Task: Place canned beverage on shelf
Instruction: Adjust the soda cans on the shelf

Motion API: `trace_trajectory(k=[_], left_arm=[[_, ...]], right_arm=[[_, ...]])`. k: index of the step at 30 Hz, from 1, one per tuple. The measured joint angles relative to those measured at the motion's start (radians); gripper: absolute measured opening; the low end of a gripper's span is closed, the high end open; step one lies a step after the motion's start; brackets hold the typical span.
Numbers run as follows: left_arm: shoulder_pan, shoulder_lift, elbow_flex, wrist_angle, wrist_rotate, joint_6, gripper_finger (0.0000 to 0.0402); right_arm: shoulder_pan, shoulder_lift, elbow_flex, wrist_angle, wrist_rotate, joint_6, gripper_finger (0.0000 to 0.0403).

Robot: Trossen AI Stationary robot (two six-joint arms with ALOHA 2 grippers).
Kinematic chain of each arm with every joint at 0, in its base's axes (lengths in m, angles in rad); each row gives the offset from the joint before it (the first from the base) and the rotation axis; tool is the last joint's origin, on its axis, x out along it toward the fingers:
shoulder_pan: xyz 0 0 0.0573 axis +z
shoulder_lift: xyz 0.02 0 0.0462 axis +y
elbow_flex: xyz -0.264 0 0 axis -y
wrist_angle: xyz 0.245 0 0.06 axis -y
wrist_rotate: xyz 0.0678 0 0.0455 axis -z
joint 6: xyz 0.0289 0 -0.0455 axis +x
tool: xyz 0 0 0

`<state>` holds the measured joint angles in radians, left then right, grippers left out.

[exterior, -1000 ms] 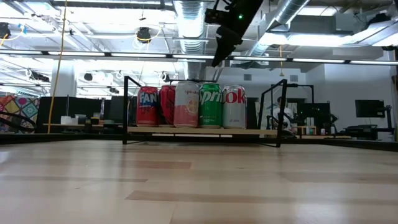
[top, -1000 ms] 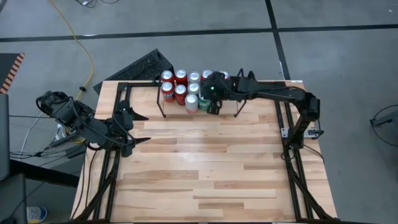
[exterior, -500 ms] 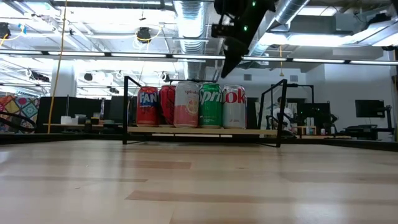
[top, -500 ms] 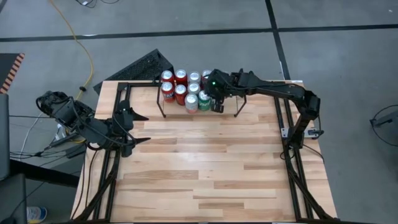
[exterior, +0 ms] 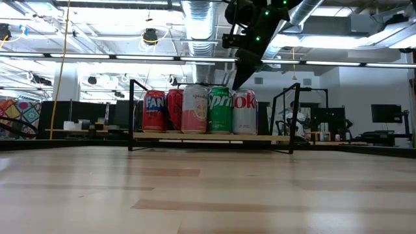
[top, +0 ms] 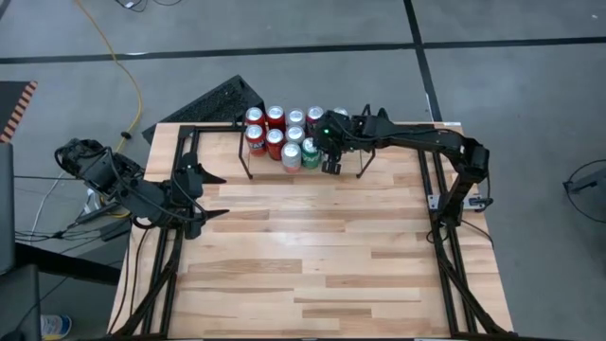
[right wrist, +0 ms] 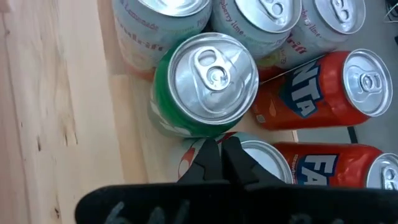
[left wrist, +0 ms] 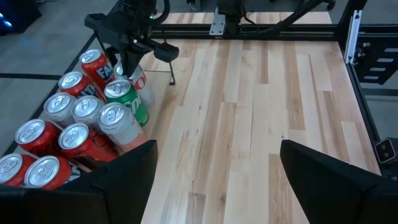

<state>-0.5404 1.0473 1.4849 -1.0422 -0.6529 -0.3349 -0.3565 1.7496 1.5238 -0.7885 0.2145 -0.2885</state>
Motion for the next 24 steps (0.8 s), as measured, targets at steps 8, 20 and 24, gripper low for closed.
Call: trace_trajectory(k=[8, 20, 24], left_arm=[[0.000, 0.000, 0.000, -0.003, 0.012, -0.001, 0.0325], [0.000, 0.000, 0.000, -0.046, 0.016, -0.041, 0.0325], [0.000, 0.000, 0.000, -0.046, 0.016, -0.041, 0.0325]], right_arm=[[0.002, -0.006, -0.002, -0.027, 0.008, 0.026, 0.0000], [0.003, -0.020, -0.003, -0.104, 0.048, 0.054, 0.0000], [0.003, -0.028, -0.003, -0.135, 0.051, 0.061, 0.0000]])
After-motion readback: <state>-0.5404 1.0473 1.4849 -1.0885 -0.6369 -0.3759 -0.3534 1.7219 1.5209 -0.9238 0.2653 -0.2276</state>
